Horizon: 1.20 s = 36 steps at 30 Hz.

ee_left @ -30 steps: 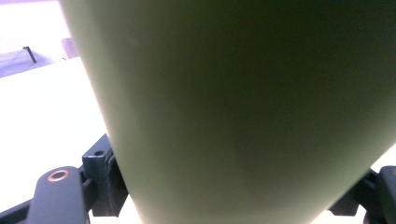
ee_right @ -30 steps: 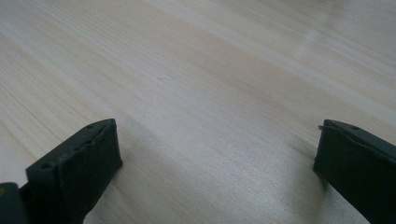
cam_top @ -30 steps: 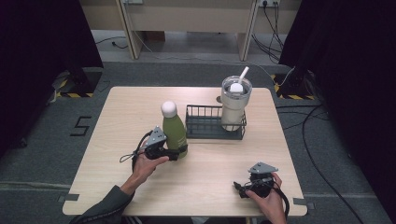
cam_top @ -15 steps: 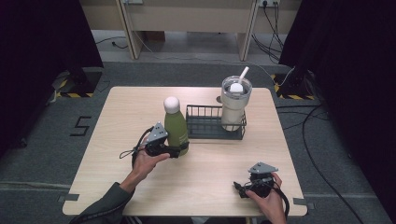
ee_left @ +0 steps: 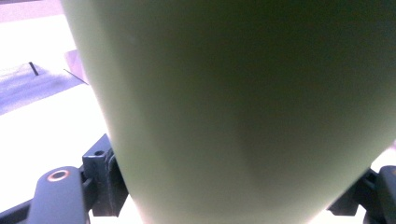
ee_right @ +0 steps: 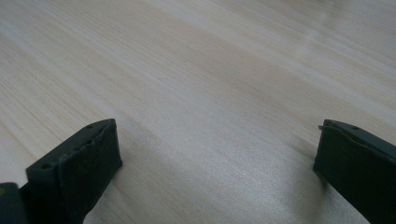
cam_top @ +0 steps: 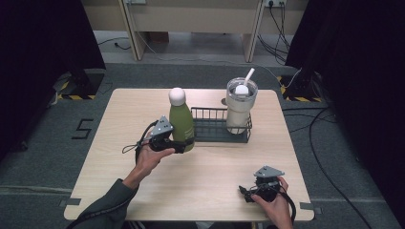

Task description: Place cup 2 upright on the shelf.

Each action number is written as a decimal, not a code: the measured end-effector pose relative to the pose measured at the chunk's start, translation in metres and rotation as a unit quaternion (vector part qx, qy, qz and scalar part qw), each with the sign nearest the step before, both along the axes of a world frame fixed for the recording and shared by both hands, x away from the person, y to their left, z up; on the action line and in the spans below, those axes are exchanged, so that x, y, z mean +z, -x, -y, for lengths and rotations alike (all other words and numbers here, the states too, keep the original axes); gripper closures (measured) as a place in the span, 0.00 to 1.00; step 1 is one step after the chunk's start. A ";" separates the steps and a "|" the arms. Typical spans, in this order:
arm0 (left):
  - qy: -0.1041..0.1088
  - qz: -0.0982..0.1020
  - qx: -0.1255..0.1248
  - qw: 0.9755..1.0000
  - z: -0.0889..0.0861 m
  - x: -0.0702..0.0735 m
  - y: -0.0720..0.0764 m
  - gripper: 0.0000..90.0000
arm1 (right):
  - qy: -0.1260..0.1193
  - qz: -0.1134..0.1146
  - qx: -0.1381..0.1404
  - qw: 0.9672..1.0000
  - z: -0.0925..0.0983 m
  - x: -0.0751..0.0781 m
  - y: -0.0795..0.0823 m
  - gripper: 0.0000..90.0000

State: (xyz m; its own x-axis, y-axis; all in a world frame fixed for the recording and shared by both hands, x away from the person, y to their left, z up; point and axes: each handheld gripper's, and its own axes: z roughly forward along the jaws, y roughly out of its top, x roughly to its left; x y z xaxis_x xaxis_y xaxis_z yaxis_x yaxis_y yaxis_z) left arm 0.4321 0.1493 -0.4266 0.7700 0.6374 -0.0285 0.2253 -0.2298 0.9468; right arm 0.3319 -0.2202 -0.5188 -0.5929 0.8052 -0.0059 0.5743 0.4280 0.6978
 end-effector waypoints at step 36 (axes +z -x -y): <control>0.007 -0.005 0.003 1.000 0.032 0.036 -0.053 0.22 | 0.001 -0.001 0.001 1.000 0.000 0.000 0.000 0.01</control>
State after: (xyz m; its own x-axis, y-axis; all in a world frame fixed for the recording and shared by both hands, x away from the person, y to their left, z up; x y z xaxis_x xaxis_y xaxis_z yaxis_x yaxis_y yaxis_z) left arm 0.4850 0.1174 -0.3901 0.7658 0.6416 -0.0448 0.2362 -0.2158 0.9474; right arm 0.3321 -0.2204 -0.5184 -0.5947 0.8039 -0.0072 0.5743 0.4311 0.6960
